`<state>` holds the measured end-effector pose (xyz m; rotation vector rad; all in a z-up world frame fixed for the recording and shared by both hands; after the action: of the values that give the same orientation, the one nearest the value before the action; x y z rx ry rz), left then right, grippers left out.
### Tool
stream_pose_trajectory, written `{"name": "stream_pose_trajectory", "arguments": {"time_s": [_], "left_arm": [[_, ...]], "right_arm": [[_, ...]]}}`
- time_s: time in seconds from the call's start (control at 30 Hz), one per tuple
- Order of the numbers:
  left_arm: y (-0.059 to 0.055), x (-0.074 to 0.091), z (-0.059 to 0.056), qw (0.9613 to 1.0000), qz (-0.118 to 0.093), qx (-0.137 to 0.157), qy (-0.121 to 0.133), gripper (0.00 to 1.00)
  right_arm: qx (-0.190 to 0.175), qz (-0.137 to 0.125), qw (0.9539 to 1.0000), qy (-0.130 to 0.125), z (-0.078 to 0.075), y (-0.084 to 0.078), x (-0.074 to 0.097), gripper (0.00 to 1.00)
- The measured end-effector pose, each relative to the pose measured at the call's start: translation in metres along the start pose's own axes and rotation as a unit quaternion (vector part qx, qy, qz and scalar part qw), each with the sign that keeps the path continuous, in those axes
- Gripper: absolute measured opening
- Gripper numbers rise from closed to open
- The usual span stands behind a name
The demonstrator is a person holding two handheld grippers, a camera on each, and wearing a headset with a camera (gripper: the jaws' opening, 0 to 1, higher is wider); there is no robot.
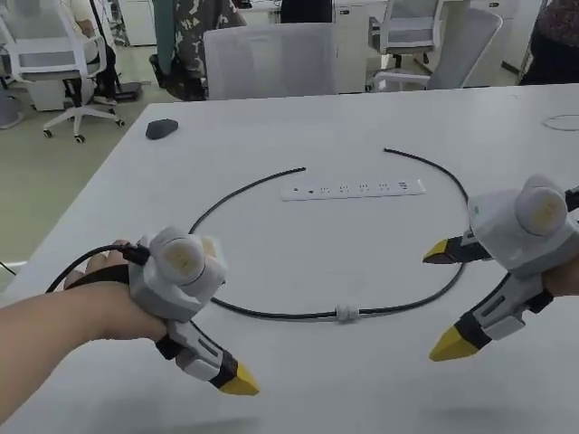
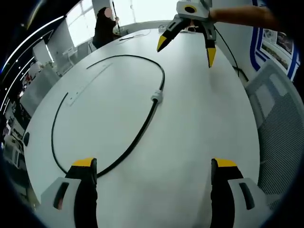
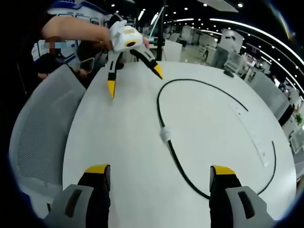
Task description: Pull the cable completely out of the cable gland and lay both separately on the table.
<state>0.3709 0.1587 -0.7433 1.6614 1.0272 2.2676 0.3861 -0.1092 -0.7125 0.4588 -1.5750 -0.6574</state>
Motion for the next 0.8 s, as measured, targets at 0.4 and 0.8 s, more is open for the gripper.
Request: {"name": "stream_pose_trajectory", "arguments": {"time_s": [0.4,0.8], "left_arm": [[-0.009,0.001,-0.006,0.9999,0.012,-0.007,-0.005,1.00],[0.005,0.005,-0.002,0.9997,-0.014,-0.014,0.014,1.00]], "right_arm": [[-0.007,-0.014,0.9999,-0.006,-0.004,0.005,-0.002,0.89],[-0.021,-0.030,0.9993,0.002,-0.011,0.008,-0.003,0.67]]}}
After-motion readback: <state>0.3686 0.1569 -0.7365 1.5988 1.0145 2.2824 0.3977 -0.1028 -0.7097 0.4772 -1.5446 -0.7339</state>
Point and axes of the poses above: the centre of the closed fingertips' face, and the gripper's own axes: x roughly backward along the fingers, z roughly to its left, y roughly out of its top, the point moved 6 cm from there along x, roughly backward along the fingers, and after that the axes turned 4 degrees about y, right-handed, at the moved point
